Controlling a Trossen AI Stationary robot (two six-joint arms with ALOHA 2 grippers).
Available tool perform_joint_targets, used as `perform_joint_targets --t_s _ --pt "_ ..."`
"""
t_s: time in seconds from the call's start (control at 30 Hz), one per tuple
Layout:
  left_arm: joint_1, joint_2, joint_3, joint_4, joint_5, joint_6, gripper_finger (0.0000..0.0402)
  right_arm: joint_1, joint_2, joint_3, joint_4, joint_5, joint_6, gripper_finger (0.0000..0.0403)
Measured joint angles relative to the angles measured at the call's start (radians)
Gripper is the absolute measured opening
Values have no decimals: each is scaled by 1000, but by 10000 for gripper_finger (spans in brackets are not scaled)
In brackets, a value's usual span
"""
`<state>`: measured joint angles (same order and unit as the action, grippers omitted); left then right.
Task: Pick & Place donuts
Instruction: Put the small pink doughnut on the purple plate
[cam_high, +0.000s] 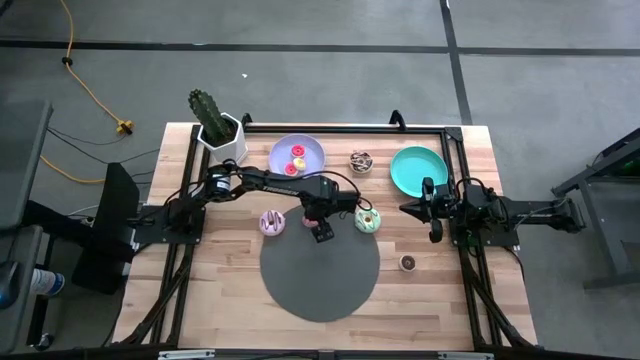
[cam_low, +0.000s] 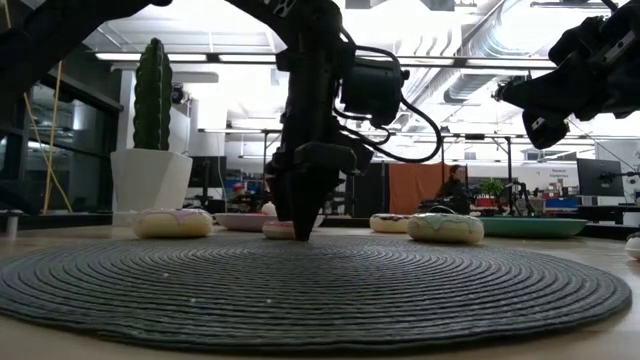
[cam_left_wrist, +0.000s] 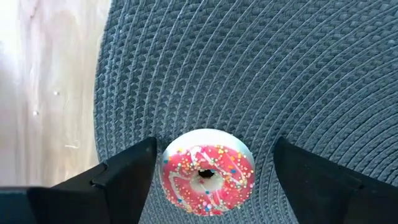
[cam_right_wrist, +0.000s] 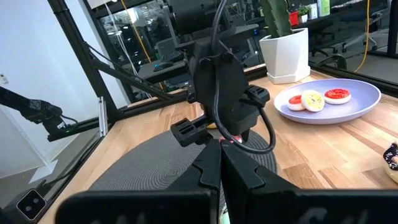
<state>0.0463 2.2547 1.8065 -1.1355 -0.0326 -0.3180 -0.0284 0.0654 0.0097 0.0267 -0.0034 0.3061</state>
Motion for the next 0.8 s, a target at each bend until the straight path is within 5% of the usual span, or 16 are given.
perform_joint_targets --t_s 0.8 --pt "6 1 -2 -52 26 3 220 0 0 0 0 0 0 0"
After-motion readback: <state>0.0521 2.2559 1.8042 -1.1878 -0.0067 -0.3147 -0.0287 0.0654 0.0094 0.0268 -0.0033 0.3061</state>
